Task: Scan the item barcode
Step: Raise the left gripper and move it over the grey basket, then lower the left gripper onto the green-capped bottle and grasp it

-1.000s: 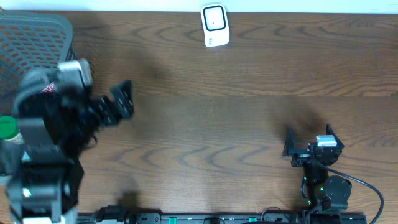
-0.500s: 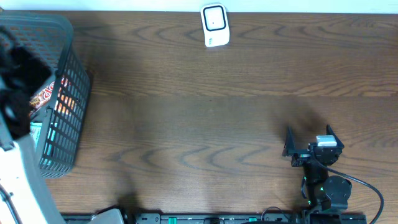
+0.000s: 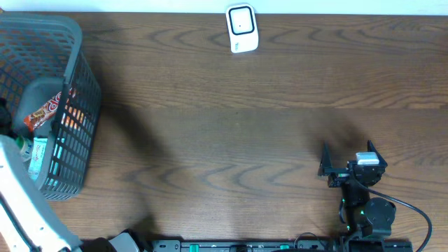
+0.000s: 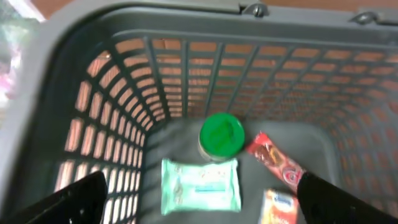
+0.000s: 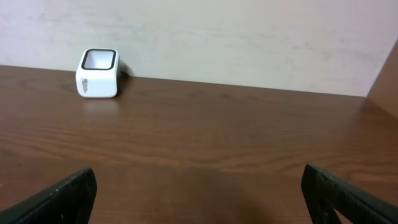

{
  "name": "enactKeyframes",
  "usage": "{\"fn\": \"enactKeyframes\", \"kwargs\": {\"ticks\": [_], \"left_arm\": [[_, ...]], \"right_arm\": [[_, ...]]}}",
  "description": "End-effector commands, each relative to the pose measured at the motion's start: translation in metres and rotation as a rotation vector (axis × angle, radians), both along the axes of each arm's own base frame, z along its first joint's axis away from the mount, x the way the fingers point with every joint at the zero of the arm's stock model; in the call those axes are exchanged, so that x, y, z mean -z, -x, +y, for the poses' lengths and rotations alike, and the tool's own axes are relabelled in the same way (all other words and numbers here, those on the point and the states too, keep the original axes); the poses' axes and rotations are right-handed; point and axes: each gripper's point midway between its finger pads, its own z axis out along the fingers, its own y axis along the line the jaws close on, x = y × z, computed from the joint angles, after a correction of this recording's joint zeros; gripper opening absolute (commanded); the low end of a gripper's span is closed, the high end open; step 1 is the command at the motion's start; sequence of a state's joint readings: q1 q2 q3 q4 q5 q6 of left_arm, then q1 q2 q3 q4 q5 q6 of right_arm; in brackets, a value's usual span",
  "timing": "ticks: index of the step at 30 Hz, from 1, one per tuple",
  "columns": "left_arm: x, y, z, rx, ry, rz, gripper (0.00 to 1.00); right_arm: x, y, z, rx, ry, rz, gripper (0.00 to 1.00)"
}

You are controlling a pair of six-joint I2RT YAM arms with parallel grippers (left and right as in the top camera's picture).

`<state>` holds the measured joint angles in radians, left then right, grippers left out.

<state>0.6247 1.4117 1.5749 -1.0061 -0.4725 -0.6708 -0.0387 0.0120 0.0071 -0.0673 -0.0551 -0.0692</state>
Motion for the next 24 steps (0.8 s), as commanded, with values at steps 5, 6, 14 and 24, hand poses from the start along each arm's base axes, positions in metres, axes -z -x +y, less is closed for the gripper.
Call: {"fn": "enactKeyframes", "kwargs": {"ticks": [5,6,14,24], "left_arm": [[0.047,-0.023,0.029,0.057,-0.032,0.156,0.98],[0.053,-0.027,0.032,0.058,-0.027,0.164,0.98],[0.121,-0.054,0.051,0.08,0.047,0.275,0.98],[0.168,-0.054,0.065,0.065,0.118,0.332,0.98]], "right_arm": [[0.0,0.0,0.002,-0.006,-0.012,0.0,0.99],[0.0,0.0,0.002,-0.006,-0.012,0.0,0.99],[0.0,0.0,0.002,-0.006,-0.012,0.0,0.99],[0.0,0.0,0.002,-0.006,-0.012,0.0,0.99]]}}
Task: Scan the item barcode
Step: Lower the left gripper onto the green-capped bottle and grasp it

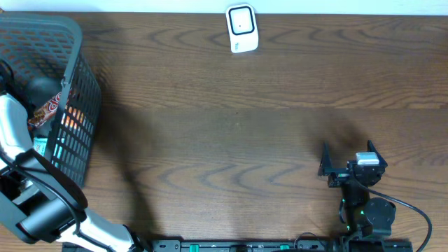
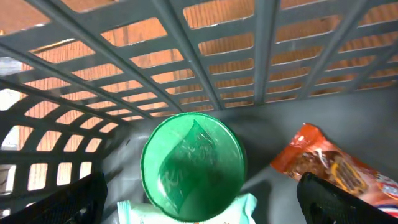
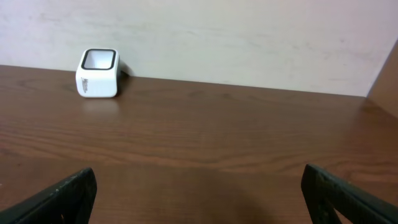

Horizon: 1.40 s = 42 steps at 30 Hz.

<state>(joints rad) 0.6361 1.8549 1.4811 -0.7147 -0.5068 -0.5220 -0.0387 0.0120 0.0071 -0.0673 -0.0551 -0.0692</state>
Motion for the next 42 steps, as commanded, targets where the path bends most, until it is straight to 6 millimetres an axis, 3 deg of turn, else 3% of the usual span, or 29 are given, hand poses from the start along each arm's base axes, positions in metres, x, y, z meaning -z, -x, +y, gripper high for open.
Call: {"fn": "enactKeyframes", "kwargs": {"ticks": [1,10,21,34,42], "left_arm": [[0.006,0.009,0.008,-0.018,0.016,0.007,0.98],[0.015,0.018,0.019,-0.029,0.088,-0.051,0.98],[0.017,0.013,0.024,-0.007,0.077,-0.056,0.98],[0.058,0.025,0.013,-0.012,0.134,0.007,0.98],[0.07,0.031,0.007,-0.013,0.152,0.026,0.98]], "right_arm": [[0.0,0.0,0.002,-0.006,-0.012,0.0,0.99],[0.0,0.0,0.002,-0.006,-0.012,0.0,0.99],[0.0,0.0,0.002,-0.006,-0.012,0.0,0.99],[0.0,0.0,0.002,-0.006,-0.012,0.0,0.99],[0.0,0.0,0.002,-0.006,-0.012,0.0,0.99]]}}
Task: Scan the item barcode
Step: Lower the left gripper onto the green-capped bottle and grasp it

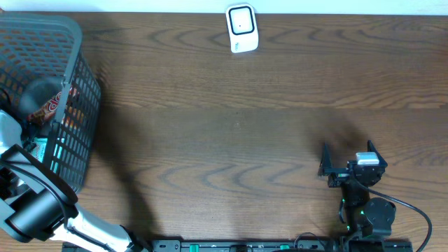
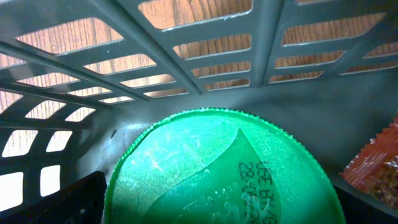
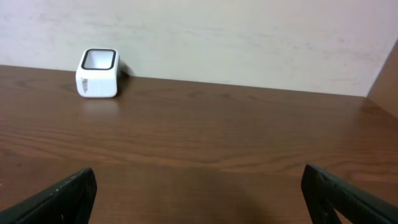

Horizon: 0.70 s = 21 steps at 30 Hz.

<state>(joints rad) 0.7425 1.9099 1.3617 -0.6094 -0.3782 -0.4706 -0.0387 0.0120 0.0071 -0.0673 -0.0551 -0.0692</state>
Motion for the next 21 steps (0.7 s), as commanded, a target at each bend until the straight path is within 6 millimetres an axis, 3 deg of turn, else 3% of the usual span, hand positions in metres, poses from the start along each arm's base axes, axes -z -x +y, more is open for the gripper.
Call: {"fn": "enactKeyframes", "kwargs": {"ticks": [1,6,11,17,21], "left_arm": [[0.007,0.003,-0.003,0.006,0.012,0.02,1.0],[0.007,0.002,-0.002,0.006,0.007,0.016,0.8],[0.006,0.001,-0.001,0.006,0.001,0.009,0.68],[0.004,0.0,0.0,0.007,-0.004,0.005,0.66],[-0.01,-0.001,0.001,0.007,-0.026,-0.021,0.66]], "right_arm": [[0.0,0.0,0.002,-0.006,-0.012,0.0,0.99],[0.0,0.0,0.002,-0.006,-0.012,0.0,0.99],[0.0,0.0,0.002,-0.006,-0.012,0.0,0.99],[0.0,0.0,0.002,-0.005,-0.012,0.0,0.99],[0.0,0.0,0.002,-0.005,-0.012,0.0,0.99]]}}
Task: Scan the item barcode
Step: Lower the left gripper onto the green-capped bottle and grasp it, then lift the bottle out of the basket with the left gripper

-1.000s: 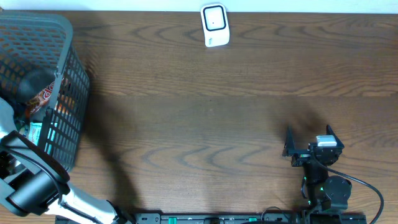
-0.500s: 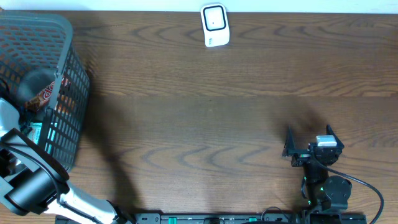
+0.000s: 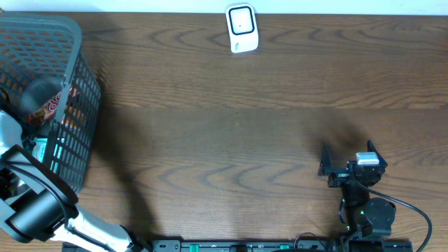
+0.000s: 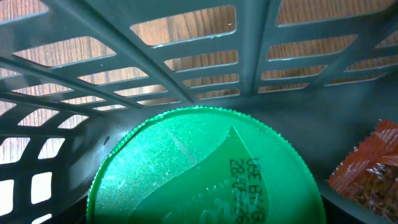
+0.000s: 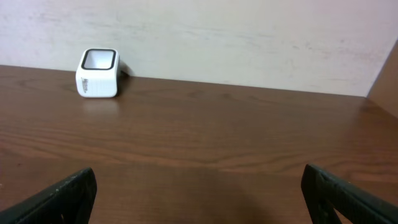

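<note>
A jar with a green lid (image 4: 205,168) stands in the grey basket (image 3: 42,35) at the table's left end. The lid fills the left wrist view. My left gripper (image 4: 205,214) is down inside the basket, open, with a dark finger showing at each side of the lid; contact cannot be told. The white scanner (image 3: 242,28) stands at the table's far edge, also in the right wrist view, scanner (image 5: 97,73). My right gripper (image 3: 348,164) rests open near the front right, nothing between its fingers (image 5: 56,196).
A red snack packet (image 4: 367,165) lies right of the jar inside the basket. A teal wipes pack (image 3: 40,157) shows through the basket's mesh wall (image 4: 186,68). The left arm (image 3: 28,203) reaches in from the front left corner.
My left gripper has come slightly lower and closer over the green lid, which now looks larger and hides most of the fingers. The right arm is unchanged.
My left gripper was first high over the basket, with the jar, wipes and snack packets below. Then it was inside the basket just above the green lid. Then the lid filled most of the view, and now it sits between the open fingers. The right arm stayed still.
</note>
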{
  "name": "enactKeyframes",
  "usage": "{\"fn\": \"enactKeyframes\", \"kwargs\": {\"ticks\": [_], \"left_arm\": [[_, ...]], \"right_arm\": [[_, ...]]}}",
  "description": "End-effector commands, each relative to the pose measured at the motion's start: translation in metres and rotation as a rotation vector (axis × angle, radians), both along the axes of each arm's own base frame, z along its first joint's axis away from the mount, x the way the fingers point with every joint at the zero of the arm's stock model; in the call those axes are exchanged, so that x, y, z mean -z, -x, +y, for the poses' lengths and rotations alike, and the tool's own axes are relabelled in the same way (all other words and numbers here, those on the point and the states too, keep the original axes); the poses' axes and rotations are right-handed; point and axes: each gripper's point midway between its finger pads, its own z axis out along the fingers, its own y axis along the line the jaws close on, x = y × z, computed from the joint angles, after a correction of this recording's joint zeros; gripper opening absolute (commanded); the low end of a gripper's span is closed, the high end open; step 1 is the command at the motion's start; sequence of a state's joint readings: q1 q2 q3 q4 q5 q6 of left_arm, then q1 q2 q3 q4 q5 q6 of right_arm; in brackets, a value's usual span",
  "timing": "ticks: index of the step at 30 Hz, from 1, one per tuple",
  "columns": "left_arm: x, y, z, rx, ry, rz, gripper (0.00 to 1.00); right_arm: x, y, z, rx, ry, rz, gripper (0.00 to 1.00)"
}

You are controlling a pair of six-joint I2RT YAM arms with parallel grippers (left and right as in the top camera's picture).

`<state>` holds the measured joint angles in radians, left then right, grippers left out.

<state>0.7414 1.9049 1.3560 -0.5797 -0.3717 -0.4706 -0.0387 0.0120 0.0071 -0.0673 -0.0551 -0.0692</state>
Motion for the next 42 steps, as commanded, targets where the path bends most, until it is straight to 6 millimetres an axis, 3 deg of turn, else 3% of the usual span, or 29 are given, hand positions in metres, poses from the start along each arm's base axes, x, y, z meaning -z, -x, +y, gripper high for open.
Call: {"fn": "enactKeyframes", "kwargs": {"ticks": [1,8,16,23,28,34,42], "left_arm": [[-0.016,0.003,-0.001,0.004,-0.023,-0.009,0.66],[-0.072,-0.003,-0.013,0.036,-0.057,-0.151,0.66],[-0.158,-0.009,-0.038,0.115,-0.13,-0.401,0.67],[-0.233,-0.017,-0.078,0.252,-0.181,-0.638,0.67],[-0.28,-0.034,-0.124,0.405,-0.175,-0.826,0.67],[-0.306,-0.057,-0.182,0.561,-0.127,-0.941,0.67],[-0.296,-0.098,-0.292,0.855,0.042,-0.943,0.67]], "right_arm": [[0.0,0.0,0.002,-0.006,-0.012,0.0,0.99],[0.0,0.0,0.002,-0.006,-0.012,0.0,0.99],[0.0,0.0,0.002,-0.006,-0.012,0.0,0.99],[0.0,0.0,0.002,-0.006,-0.012,0.0,0.99],[0.0,0.0,0.002,-0.006,-0.012,0.0,0.99],[0.0,0.0,0.002,-0.006,-0.012,0.0,0.99],[0.0,0.0,0.002,-0.005,-0.012,0.0,0.99]]}}
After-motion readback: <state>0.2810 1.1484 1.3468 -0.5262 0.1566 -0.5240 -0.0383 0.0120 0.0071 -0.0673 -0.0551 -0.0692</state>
